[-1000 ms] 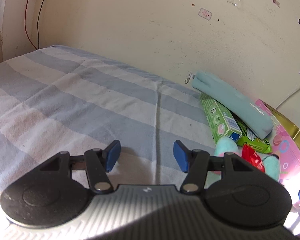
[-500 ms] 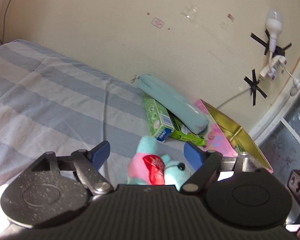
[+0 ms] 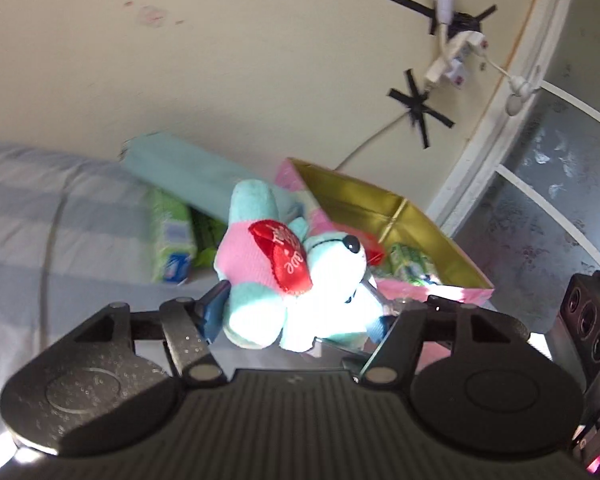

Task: Organize objects
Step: 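Carry the plush bear into the pink tin and release it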

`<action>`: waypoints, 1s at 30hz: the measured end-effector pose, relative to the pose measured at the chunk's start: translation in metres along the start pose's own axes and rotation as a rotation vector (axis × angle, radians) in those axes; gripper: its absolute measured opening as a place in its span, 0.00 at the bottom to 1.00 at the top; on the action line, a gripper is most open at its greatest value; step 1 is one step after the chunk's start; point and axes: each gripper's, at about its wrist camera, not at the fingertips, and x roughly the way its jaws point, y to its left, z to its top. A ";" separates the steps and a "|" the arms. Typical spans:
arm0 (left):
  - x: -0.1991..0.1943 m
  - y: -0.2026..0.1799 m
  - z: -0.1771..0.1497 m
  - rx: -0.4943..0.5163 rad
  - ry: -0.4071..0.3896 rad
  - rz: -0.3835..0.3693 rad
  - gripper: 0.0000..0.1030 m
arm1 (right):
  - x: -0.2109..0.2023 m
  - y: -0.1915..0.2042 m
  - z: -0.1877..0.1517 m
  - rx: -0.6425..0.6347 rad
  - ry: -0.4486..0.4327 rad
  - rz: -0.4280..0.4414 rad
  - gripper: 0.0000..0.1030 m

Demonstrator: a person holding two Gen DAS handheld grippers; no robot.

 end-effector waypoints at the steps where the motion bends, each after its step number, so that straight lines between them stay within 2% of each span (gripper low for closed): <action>1: 0.013 -0.016 0.007 0.029 0.000 -0.022 0.66 | -0.009 -0.013 0.004 0.007 -0.025 -0.039 0.48; 4: 0.055 -0.059 0.020 0.122 0.012 -0.071 0.67 | -0.026 -0.055 0.010 0.030 -0.056 -0.152 0.49; 6: 0.088 -0.076 0.026 0.141 0.051 -0.088 0.67 | -0.027 -0.086 0.011 0.057 -0.032 -0.208 0.49; 9: 0.133 -0.095 0.031 0.160 0.113 -0.094 0.67 | -0.024 -0.136 0.005 0.117 0.036 -0.241 0.49; 12: 0.166 -0.106 0.034 0.185 0.151 -0.080 0.68 | -0.014 -0.187 -0.002 0.196 0.103 -0.230 0.50; 15: 0.192 -0.113 0.037 0.200 0.176 -0.041 0.70 | -0.002 -0.216 -0.008 0.235 0.137 -0.255 0.54; 18: 0.209 -0.116 0.037 0.241 0.182 0.057 0.73 | 0.007 -0.227 -0.017 0.226 0.129 -0.360 0.57; 20: 0.213 -0.117 0.036 0.271 0.160 0.123 0.73 | 0.007 -0.229 -0.022 0.238 0.088 -0.421 0.61; 22: 0.209 -0.114 0.036 0.273 0.133 0.163 0.73 | 0.001 -0.234 -0.027 0.282 0.039 -0.441 0.62; 25: 0.191 -0.106 0.039 0.250 0.093 0.159 0.73 | -0.011 -0.234 -0.031 0.304 -0.003 -0.458 0.62; 30: 0.137 -0.083 0.032 0.206 0.028 0.137 0.73 | -0.036 -0.217 -0.031 0.299 -0.070 -0.436 0.62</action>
